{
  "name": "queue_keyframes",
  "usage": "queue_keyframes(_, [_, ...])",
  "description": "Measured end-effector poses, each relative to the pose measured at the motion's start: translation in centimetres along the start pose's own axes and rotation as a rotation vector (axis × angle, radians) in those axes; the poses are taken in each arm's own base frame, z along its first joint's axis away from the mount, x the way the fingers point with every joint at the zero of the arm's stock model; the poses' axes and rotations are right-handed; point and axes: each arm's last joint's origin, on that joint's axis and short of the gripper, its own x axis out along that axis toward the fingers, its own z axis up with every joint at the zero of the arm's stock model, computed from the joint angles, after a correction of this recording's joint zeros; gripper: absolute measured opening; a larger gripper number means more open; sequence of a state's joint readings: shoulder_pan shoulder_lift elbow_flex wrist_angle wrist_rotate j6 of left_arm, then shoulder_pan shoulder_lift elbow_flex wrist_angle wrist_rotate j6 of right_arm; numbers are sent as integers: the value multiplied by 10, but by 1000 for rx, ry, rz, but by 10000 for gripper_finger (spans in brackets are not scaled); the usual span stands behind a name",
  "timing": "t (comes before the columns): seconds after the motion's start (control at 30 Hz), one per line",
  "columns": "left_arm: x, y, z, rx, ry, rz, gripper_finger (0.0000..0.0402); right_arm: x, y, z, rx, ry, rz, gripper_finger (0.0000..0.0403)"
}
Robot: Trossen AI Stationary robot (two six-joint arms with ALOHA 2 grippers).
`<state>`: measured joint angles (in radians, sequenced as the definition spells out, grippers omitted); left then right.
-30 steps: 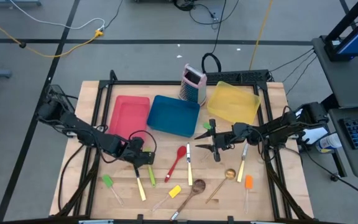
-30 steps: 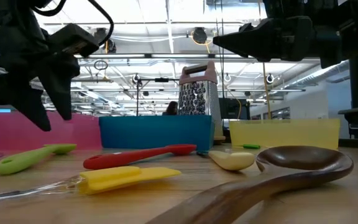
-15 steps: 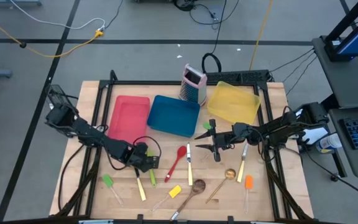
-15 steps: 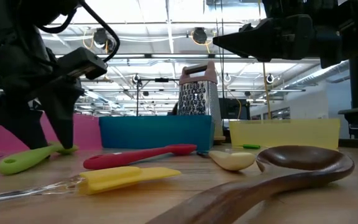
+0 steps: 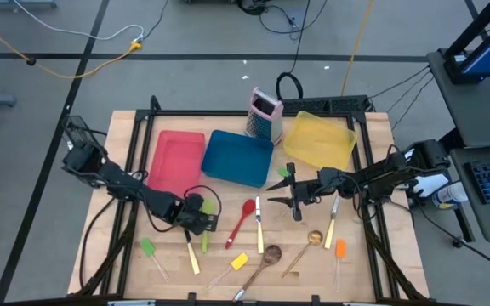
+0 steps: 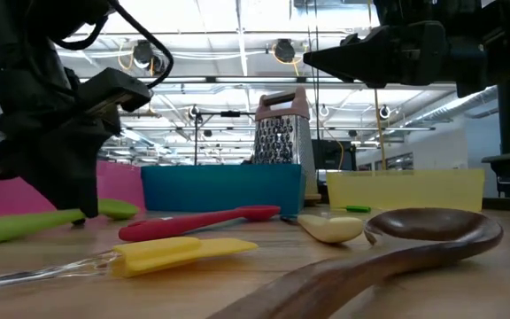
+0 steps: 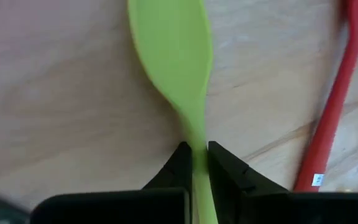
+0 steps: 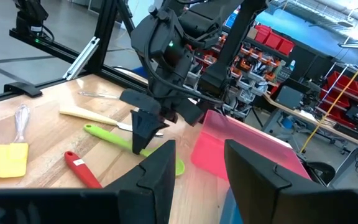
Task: Pick & Place Kitchen Items
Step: Put the green spoon into the red bin
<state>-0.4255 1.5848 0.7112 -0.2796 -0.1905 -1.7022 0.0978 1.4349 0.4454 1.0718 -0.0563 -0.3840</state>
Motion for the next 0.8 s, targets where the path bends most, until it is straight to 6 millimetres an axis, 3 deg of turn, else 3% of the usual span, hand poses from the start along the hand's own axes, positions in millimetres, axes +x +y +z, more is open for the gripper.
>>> queue_keyframes(0.23, [-31, -37, 5, 148, -96, -146, 11, 0, 0, -1, 5, 6, 2, 130])
queue_keyframes(0.43, [-71, -56, 15, 214, -163, -92, 8, 0, 0, -1, 6, 6, 3, 130])
queue_keyframes(0.67, [-125, -41, 47, 209, -255, 183, 16, 0, 0, 0, 30, -1, 0, 130])
queue_keyframes(0.8, [-140, -21, 68, 149, -253, 339, 7, 0, 0, 1, 41, -5, 1, 130])
